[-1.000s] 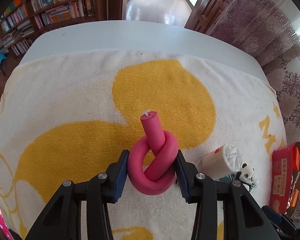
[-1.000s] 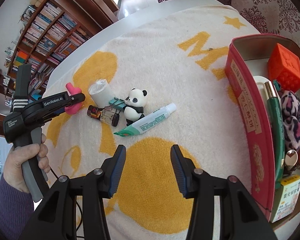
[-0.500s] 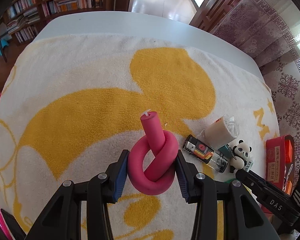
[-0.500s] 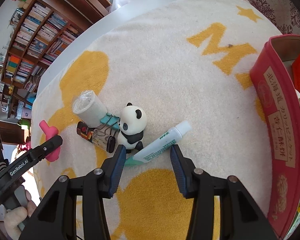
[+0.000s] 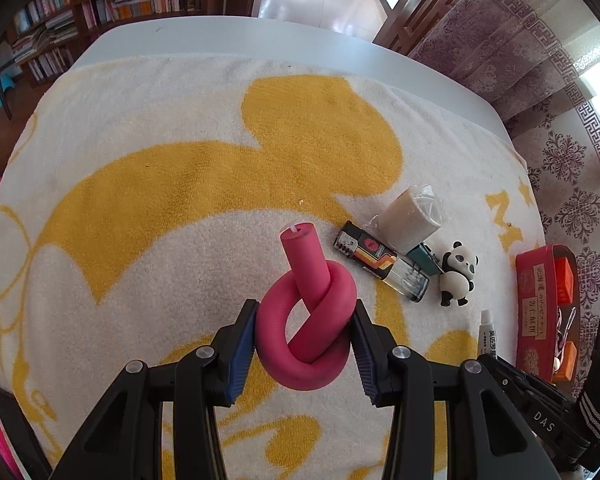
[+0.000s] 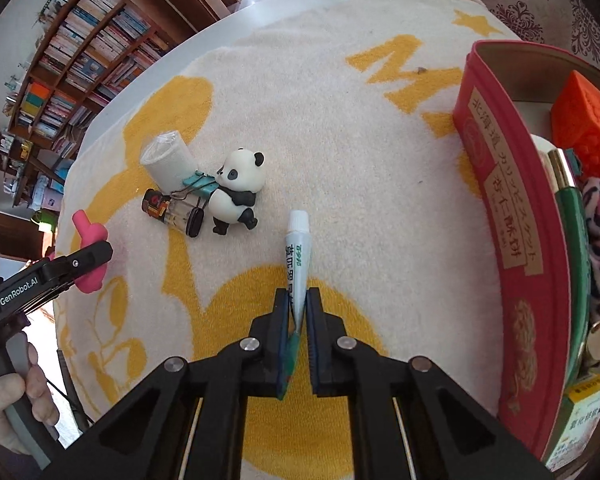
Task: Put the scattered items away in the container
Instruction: 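Carry the toothpaste tube into the red tin and release while left gripper drops the pink toy in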
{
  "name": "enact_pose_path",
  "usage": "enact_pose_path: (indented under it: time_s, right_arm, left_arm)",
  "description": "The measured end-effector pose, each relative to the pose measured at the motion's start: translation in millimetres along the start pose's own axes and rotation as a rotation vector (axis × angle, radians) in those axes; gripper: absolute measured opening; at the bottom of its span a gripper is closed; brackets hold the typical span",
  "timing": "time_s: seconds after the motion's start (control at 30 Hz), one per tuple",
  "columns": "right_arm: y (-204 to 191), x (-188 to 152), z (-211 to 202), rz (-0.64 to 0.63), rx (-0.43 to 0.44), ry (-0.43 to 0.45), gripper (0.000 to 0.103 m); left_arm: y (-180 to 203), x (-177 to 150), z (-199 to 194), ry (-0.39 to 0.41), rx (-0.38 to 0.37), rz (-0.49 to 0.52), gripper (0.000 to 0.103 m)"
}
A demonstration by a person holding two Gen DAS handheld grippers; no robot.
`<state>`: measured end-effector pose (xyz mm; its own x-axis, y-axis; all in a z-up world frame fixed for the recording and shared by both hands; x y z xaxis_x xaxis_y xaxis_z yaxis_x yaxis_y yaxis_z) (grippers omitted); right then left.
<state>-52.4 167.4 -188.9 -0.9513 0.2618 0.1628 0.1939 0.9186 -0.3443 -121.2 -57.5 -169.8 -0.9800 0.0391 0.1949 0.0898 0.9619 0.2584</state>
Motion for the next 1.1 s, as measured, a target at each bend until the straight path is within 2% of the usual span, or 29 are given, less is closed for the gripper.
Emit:
enact_pose_path:
  time_s: [0.23, 0.37, 0.5, 0.83, 1.1]
  right_arm:
    - [-1, -20, -41, -0.023, 0.058, 0.045, 0.009]
    - [10, -27, -69, -0.027, 0.063, 0.091, 0.009]
    - [34, -35, -97, -0.012, 0.056, 0.136, 0.009]
    - [128, -48, -153, 0.09, 0.009, 0.216, 0.009]
    - [152, -34, -159, 0.054, 0.004, 0.239, 0.009]
  left_arm:
    - [33, -18, -9, 0.005, -0.004, 0.028, 0.046]
    - [55, -31, -15, 0.008, -0.011, 0.049, 0.046]
    - [79, -45, -23, 0.012, -0.016, 0.072, 0.046]
    - [140, -74, -38, 0.034, -0.025, 0.143, 0.046]
    - [166, -100, -45, 0.046, -0.028, 0.137, 0.046]
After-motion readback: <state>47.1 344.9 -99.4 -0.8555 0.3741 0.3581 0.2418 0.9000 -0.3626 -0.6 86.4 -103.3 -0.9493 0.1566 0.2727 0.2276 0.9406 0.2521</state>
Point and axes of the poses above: each gripper's, at about its wrist camera, not at the fingertips, and z roughly the way its jaws point, y to its right, x to its top, the point moved 7 cm from there along z, roughly the way its jaws point, and after that the axes turned 1 degree about -y, right-handed, at the moved point
